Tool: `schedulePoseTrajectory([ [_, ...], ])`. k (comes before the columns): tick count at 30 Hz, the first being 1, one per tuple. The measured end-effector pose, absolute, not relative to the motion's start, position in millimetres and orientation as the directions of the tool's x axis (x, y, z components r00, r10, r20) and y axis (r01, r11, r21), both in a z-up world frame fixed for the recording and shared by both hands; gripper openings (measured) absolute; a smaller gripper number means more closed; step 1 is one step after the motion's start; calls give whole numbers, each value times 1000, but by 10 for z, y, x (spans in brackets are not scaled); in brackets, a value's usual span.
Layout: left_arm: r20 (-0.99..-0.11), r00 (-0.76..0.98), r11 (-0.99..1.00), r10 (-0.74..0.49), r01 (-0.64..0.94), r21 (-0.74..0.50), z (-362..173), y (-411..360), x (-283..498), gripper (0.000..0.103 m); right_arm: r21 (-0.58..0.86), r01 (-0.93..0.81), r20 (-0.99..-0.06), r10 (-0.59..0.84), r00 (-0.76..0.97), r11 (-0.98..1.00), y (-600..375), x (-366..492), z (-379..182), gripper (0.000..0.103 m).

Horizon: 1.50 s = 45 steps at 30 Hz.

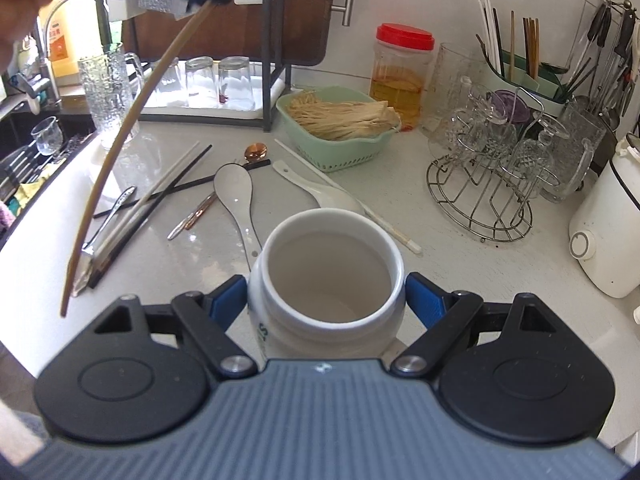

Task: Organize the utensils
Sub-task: 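Lift the wooden chopstick off the counter with the left tool, then lower the chopstick into the mug held by the right tool, open left tool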

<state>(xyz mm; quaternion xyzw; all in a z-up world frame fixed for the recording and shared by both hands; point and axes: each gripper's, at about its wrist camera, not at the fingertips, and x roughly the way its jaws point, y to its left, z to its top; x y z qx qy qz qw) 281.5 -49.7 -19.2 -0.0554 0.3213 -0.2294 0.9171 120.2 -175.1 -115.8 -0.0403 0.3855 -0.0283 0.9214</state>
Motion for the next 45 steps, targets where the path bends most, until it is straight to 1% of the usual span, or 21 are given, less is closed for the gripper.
schedulePoseTrajectory([
  [9,-489,716,866,-498,438,-241,144,-730,2706,7,-95,1,-691,-67,720,995,-1761,1181,-1177,88],
  [16,-417,730,841,-541,467,-274,367,-905,2662,7,-95,-11,-686,-58,725,995,-1760,1184,-1176,88],
  [23,-364,736,821,-571,520,-237,529,-1193,2649,7,-94,-17,-683,-52,728,995,-1760,1185,-1179,88],
  [28,-352,722,802,-596,554,-222,484,-1410,2643,7,-96,-19,-679,-51,733,995,-1759,1171,-1185,88],
  [30,-347,718,796,-604,568,-209,435,-1487,2628,7,-94,-18,-678,-51,733,995,-1759,1172,-1183,88],
  [33,-317,727,791,-610,585,-180,343,-1568,2578,7,-92,-17,-677,-50,734,996,-1762,1169,-1185,88],
  [36,-315,711,776,-628,604,-183,239,-1624,2544,7,-91,-18,-676,-48,736,996,-1764,1164,-1189,88],
  [39,-331,708,776,-624,611,-155,126,-1670,2493,7,-92,-19,-675,-48,737,996,-1766,1162,-1189,88],
  [45,-371,696,781,-614,602,-164,-63,-1644,2460,7,-91,-26,-671,-42,741,996,-1773,1158,-1187,88],
])
